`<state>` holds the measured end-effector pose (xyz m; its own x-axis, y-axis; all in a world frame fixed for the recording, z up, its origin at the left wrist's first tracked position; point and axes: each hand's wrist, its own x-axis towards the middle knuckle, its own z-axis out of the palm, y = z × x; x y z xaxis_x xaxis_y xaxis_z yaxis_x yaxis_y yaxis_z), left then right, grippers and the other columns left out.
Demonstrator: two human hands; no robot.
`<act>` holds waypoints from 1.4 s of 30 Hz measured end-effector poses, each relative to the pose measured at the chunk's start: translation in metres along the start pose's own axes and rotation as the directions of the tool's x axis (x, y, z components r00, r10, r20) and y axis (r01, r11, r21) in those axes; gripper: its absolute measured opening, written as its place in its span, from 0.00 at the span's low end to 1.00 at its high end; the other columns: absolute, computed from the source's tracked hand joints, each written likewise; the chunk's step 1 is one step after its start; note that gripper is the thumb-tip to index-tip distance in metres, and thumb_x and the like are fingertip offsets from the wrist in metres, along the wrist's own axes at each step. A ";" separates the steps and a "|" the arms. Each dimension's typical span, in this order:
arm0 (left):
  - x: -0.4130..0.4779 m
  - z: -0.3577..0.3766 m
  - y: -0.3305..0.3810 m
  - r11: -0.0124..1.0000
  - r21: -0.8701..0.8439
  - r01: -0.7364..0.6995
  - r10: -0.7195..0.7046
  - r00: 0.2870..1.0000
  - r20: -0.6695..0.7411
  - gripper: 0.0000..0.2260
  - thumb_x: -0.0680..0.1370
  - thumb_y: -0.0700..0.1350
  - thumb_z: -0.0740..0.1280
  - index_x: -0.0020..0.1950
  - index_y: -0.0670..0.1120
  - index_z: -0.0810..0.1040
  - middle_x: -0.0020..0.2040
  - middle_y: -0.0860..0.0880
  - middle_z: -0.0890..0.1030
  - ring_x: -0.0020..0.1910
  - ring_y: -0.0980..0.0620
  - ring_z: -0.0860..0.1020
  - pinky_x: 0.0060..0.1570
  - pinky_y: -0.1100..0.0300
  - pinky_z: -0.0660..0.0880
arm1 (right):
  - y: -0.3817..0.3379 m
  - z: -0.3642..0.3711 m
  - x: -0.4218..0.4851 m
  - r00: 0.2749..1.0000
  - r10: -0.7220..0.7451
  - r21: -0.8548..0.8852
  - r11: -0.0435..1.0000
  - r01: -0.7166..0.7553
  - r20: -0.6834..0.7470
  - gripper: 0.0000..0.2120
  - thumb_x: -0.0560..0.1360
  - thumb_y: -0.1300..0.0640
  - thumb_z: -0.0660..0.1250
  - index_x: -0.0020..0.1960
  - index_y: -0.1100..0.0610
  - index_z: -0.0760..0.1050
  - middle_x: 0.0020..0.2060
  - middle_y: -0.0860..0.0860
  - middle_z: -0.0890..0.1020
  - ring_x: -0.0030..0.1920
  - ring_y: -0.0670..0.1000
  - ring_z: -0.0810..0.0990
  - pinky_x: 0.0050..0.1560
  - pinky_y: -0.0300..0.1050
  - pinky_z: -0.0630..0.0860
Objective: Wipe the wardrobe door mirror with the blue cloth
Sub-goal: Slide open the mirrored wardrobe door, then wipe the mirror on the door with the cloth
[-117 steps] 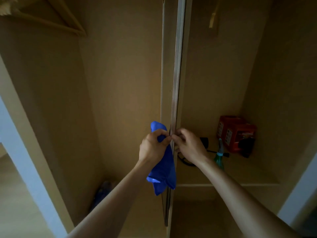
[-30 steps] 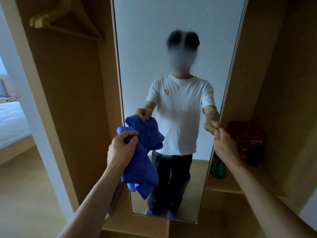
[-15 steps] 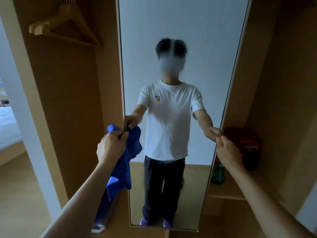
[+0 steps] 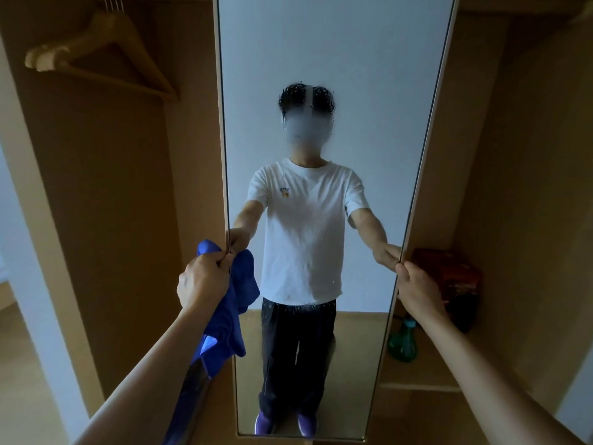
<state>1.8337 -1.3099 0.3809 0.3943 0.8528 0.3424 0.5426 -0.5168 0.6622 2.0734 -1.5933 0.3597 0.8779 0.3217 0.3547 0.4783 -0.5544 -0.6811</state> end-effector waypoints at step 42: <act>-0.078 -0.047 0.012 0.330 -0.862 0.384 0.376 0.785 0.493 0.18 0.72 0.45 0.79 0.61 0.49 0.82 0.63 0.43 0.83 0.61 0.39 0.83 0.52 0.45 0.81 | -0.105 0.034 -0.110 0.785 -0.156 0.494 0.844 -0.210 0.600 0.30 0.73 0.27 0.63 0.68 0.43 0.75 0.61 0.44 0.83 0.61 0.48 0.82 0.68 0.53 0.75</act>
<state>1.7747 -1.3787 0.3934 0.8790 0.4379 0.1888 -0.3093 0.2222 0.9246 1.9253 -1.5442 0.3703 0.6011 0.7992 0.0006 0.2081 -0.1557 -0.9656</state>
